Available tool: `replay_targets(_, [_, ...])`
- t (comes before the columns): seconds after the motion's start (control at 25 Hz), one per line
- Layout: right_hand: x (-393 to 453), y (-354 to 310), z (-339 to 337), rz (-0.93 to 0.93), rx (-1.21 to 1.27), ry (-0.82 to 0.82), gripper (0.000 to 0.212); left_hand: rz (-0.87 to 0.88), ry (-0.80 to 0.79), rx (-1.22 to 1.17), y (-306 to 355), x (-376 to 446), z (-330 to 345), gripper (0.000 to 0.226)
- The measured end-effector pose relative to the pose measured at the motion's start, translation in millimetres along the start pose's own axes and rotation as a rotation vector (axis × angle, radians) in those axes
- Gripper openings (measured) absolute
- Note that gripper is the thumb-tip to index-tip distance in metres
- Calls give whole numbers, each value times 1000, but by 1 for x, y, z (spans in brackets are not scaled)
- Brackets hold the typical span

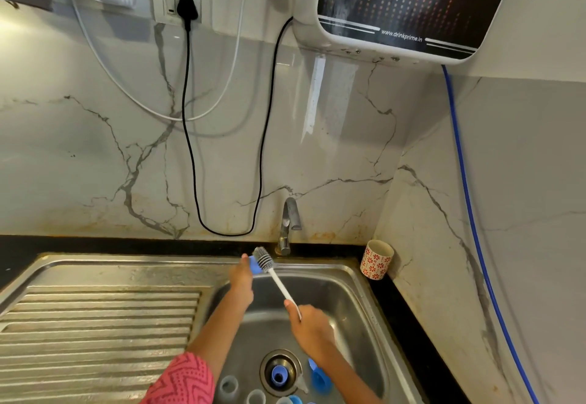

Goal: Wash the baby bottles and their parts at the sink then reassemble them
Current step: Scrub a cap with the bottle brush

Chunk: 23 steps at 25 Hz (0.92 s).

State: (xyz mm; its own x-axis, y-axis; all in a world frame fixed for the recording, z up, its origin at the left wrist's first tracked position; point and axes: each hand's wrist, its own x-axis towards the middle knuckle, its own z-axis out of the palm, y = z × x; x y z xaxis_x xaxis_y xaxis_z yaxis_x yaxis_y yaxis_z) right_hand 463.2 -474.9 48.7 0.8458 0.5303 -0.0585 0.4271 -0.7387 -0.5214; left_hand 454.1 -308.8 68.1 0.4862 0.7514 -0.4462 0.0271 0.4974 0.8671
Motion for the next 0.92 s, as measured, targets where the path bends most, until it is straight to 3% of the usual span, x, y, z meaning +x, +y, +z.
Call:
replay_targets(0.04, [0, 1, 7, 7, -38, -9, 49, -115, -88, -136, -8, -7, 2, 42])
replay_targets(0.12, [-2, 5, 15, 45, -49, -21, 52, -186, -195, -288, -24, -12, 1, 38])
replay_targets(0.28, [-6, 5, 34, 167, 35, -99, 58, -150, -134, -320, -54, -8, -16, 42])
replay_targets(0.44, [-2, 27, 40, 321, 142, -85, 55, -34, -48, -82, -75, -14, -33, 39])
replay_targets(0.68, [-8, 4, 36, 60, -109, -138, 59, 86, -67, 239, -83, 8, -45, 24])
replay_targets(0.92, [4, 16, 26, 216, -108, -69, 57, 421, -95, 608, -88, 6, -53, 21])
